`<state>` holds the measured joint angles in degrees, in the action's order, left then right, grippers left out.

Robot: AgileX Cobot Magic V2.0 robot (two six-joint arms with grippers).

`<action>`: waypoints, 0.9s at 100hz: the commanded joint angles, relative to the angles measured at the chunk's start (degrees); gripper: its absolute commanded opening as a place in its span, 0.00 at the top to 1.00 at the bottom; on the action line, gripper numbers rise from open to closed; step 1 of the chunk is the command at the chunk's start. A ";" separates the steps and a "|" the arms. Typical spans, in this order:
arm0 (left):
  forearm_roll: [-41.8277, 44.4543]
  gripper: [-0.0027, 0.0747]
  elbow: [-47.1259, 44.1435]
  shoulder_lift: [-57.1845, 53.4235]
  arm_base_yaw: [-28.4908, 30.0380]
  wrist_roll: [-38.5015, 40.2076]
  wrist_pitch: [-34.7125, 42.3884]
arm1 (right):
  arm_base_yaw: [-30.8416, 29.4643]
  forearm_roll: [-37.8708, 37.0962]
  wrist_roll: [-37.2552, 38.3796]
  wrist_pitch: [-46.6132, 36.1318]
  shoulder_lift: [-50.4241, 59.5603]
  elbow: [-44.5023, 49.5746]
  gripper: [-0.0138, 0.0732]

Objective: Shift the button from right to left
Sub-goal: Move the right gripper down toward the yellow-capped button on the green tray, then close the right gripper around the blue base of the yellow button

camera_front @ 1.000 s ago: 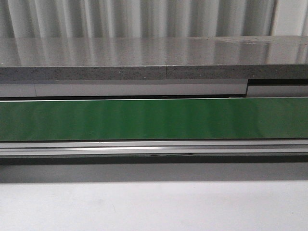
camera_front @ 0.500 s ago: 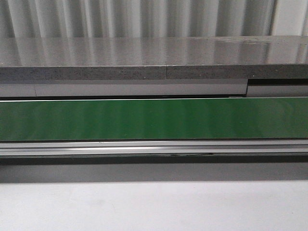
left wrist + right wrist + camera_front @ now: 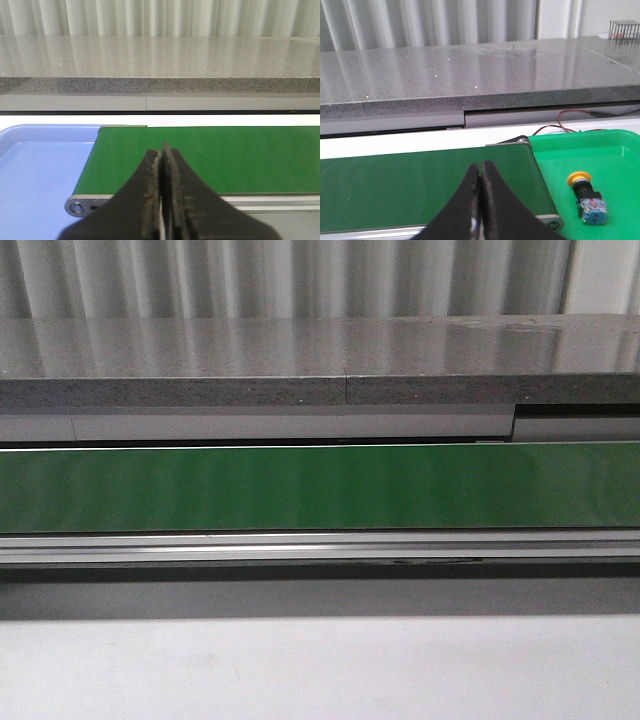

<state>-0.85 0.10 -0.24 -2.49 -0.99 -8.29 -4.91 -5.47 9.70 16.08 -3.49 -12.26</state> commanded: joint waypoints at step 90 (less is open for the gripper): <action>-0.03 0.99 -1.40 -2.01 -0.31 0.25 4.52 | -0.39 0.26 0.12 22.95 -46.61 -27.82 0.18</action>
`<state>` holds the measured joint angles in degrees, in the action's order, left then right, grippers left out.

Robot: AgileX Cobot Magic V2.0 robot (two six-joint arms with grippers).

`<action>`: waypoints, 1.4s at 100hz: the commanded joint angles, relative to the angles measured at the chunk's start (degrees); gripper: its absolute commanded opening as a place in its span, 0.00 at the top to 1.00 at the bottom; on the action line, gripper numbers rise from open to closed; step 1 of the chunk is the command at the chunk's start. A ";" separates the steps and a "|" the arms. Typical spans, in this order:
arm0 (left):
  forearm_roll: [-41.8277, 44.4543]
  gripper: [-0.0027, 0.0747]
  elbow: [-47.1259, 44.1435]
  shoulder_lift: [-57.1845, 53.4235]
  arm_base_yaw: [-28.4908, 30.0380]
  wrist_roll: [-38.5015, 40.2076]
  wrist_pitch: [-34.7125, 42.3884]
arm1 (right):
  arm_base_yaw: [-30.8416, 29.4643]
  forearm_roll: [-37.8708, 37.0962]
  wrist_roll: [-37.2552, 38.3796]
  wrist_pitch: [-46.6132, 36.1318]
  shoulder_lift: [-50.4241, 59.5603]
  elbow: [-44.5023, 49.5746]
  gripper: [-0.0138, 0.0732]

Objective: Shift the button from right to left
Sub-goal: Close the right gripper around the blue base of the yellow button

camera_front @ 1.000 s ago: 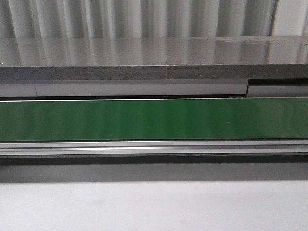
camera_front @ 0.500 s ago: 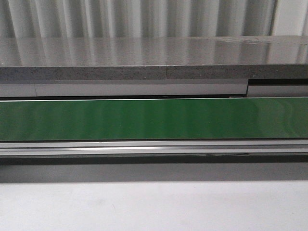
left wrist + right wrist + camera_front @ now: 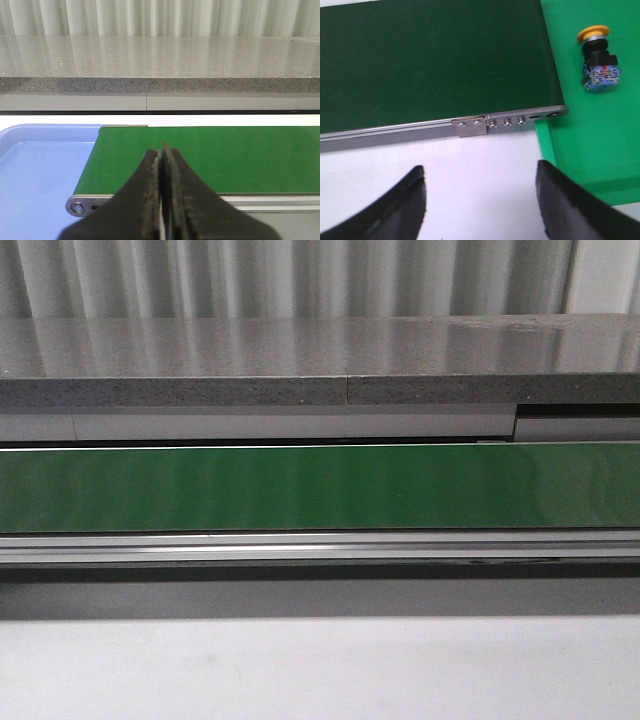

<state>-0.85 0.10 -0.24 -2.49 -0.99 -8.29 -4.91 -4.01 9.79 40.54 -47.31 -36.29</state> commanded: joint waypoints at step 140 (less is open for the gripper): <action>-0.03 0.99 -1.40 -2.01 -0.31 0.25 4.52 | -24.39 0.30 -8.08 14.02 -60.97 -46.91 0.18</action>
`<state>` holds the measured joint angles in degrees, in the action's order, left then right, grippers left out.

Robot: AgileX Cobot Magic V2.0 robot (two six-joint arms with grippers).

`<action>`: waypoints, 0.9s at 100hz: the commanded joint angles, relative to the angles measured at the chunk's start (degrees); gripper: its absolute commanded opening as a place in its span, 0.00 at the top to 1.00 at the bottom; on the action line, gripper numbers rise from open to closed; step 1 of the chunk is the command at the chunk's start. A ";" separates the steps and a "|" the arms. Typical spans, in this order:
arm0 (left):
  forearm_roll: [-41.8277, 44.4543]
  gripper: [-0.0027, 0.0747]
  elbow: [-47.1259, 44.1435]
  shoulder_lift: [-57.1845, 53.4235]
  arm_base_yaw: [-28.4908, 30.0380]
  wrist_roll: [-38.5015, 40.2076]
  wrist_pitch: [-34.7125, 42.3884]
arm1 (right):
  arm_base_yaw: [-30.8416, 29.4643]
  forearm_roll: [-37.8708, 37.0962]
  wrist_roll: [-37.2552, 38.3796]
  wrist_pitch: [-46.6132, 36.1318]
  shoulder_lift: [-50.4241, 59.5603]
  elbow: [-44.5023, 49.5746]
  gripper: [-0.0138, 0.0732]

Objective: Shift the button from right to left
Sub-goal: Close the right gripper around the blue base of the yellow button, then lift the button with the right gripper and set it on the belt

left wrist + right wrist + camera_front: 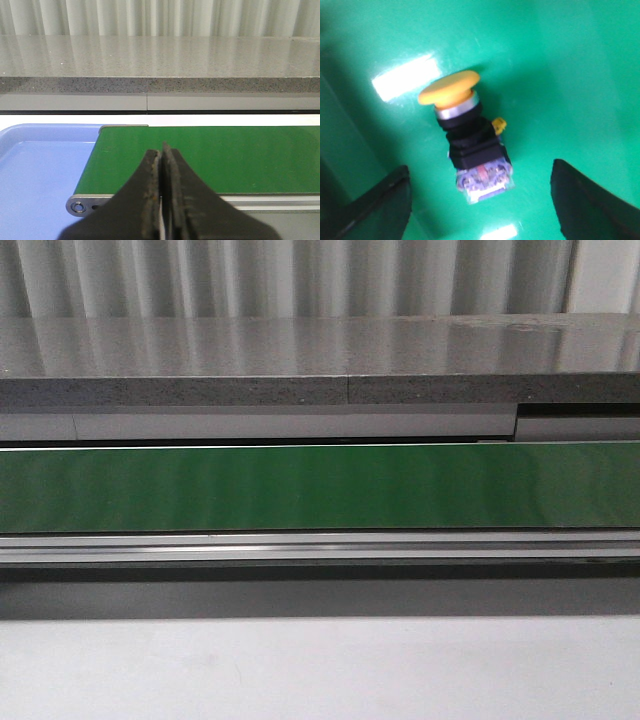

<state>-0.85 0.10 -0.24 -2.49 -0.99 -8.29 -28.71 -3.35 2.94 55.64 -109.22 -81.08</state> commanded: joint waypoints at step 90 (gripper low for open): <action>-0.03 0.99 -1.40 -2.01 -0.31 0.25 4.52 | 0.96 5.83 -1.05 -3.99 8.10 -2.83 0.76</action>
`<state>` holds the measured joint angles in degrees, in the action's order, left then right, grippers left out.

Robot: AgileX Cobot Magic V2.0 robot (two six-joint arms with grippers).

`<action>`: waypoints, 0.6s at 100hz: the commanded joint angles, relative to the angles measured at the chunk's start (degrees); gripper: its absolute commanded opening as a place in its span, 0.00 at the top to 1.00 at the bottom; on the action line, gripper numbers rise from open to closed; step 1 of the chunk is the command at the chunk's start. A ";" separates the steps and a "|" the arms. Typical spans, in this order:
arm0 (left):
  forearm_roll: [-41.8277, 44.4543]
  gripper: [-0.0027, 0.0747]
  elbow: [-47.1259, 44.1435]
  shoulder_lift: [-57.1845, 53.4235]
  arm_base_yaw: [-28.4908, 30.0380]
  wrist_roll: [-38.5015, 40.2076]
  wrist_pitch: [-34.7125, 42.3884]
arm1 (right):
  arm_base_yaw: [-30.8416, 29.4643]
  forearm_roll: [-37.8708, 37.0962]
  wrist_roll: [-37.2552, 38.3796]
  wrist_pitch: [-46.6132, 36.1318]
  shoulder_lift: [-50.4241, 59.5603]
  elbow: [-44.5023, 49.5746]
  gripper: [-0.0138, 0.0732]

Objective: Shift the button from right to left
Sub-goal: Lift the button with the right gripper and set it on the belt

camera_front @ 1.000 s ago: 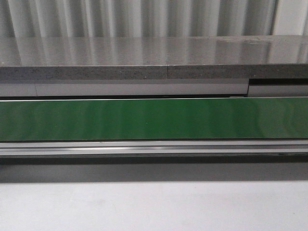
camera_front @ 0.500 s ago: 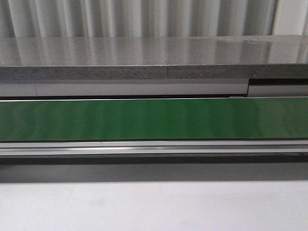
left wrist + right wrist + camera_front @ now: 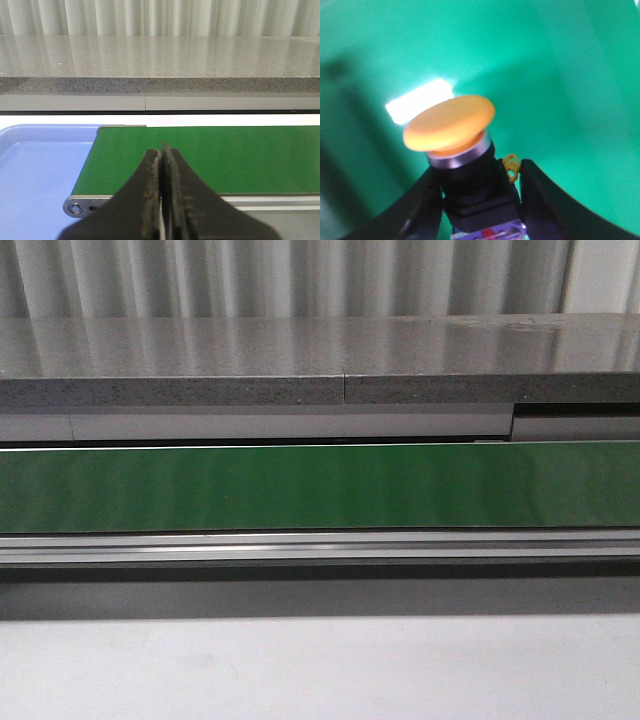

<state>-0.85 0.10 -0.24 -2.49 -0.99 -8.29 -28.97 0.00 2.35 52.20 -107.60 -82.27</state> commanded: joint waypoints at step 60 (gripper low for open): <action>-0.03 0.99 -1.40 -2.01 -0.31 0.25 4.52 | 19.52 2.76 3.68 10.90 12.22 -1.24 0.76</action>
<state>-0.85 0.10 -0.24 -2.49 -0.99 -8.29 -9.49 2.70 5.35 62.98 -96.81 -82.27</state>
